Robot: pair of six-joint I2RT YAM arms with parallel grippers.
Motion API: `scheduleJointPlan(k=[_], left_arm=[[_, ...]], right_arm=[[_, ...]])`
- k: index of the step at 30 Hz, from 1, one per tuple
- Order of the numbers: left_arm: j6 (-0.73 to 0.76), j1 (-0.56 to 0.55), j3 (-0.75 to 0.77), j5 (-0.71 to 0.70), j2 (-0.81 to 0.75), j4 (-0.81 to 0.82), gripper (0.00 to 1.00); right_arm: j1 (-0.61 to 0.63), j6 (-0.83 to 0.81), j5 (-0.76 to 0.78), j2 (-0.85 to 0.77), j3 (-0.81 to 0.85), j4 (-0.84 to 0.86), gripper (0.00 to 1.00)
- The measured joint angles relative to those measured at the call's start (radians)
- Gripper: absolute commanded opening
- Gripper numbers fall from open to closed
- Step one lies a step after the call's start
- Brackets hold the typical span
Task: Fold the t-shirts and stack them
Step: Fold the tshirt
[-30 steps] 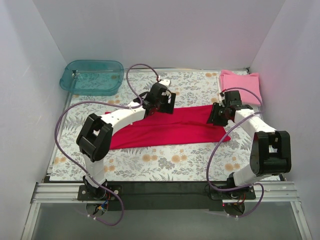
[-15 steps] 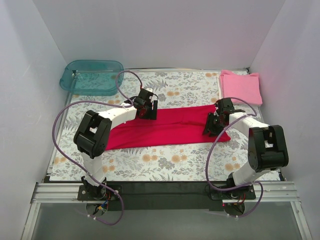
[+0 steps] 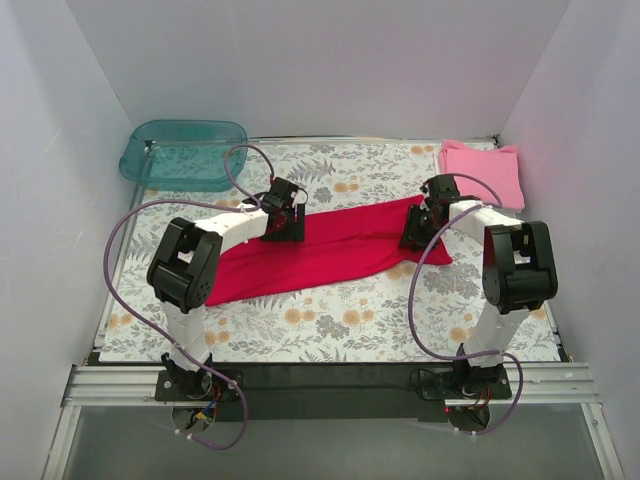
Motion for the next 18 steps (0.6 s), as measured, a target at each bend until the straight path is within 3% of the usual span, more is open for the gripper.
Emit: scheduleJointPlan(k=[18], left_arm=[[-0.062, 0.012, 0.058, 0.093, 0.026, -0.103, 0.62]], right_arm=[[-0.005, -0.245, 0.056, 0.344, 0.473, -0.003, 0.45]])
